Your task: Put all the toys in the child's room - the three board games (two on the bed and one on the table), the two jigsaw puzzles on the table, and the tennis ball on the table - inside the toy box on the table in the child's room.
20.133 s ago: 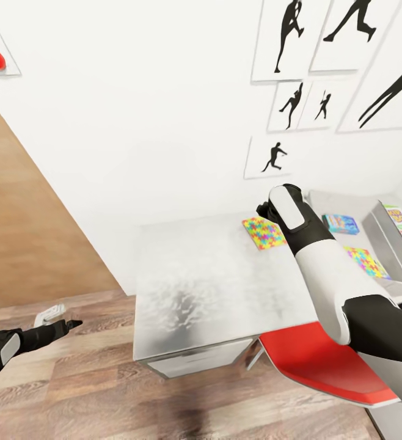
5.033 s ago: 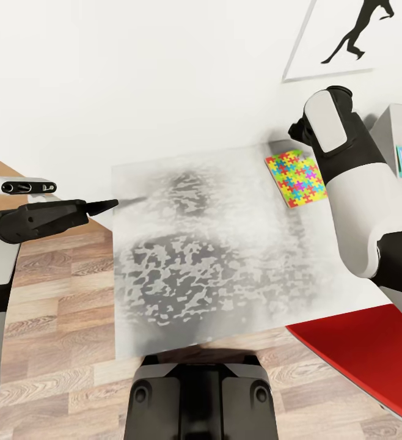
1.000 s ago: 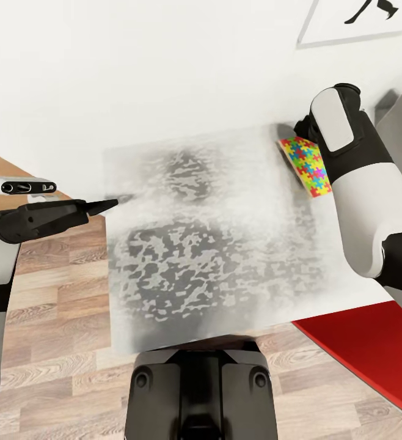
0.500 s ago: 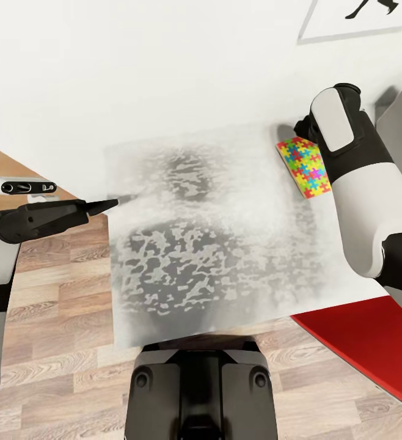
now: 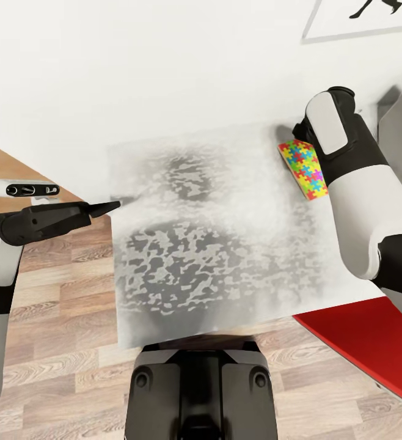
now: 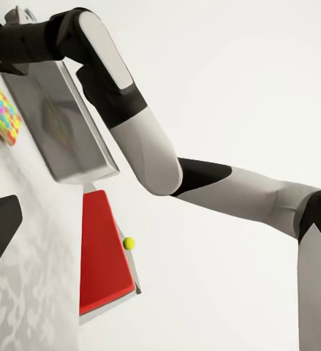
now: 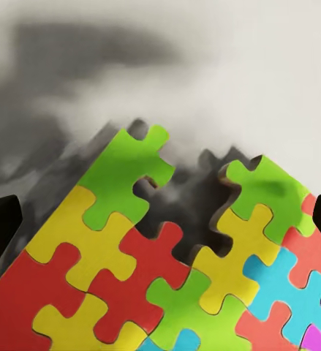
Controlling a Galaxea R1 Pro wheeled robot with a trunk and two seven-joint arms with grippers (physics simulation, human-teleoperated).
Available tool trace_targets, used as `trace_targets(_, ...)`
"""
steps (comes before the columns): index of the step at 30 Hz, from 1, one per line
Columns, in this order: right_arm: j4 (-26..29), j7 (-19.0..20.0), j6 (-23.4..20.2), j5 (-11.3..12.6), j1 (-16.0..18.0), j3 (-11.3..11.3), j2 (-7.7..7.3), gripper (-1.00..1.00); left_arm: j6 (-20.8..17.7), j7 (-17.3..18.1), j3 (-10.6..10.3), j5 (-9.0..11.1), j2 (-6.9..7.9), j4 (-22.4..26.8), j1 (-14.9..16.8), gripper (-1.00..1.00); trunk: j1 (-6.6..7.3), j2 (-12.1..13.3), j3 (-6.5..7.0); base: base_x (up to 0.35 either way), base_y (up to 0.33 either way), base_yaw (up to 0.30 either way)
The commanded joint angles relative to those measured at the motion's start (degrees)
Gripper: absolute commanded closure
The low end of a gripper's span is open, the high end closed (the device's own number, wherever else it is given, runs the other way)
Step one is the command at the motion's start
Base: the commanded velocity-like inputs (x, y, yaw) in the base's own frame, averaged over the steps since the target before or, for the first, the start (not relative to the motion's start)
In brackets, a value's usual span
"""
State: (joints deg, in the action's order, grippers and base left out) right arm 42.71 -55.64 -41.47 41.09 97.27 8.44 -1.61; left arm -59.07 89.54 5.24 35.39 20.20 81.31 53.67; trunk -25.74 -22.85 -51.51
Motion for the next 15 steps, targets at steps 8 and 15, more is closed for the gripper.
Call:
trace_targets(8, 0.1, -0.4, -0.2, 1.6, -0.1, 0.8, -1.04, -1.0, -0.6, 0.2, 0.0, 0.0, 0.18, 0.0, -0.1, -1.0, -0.04, -0.1, -0.07, 0.0, 0.0, 0.0)
trace_targets(15, 0.1, -0.3, -0.2, 1.7, -0.1, 0.7, -1.15, -1.0, -0.6, 0.2, 0.0, 0.0, 0.19, 0.0, -0.1, -1.0, -0.04, -0.1, -0.07, 0.0, 0.0, 0.0)
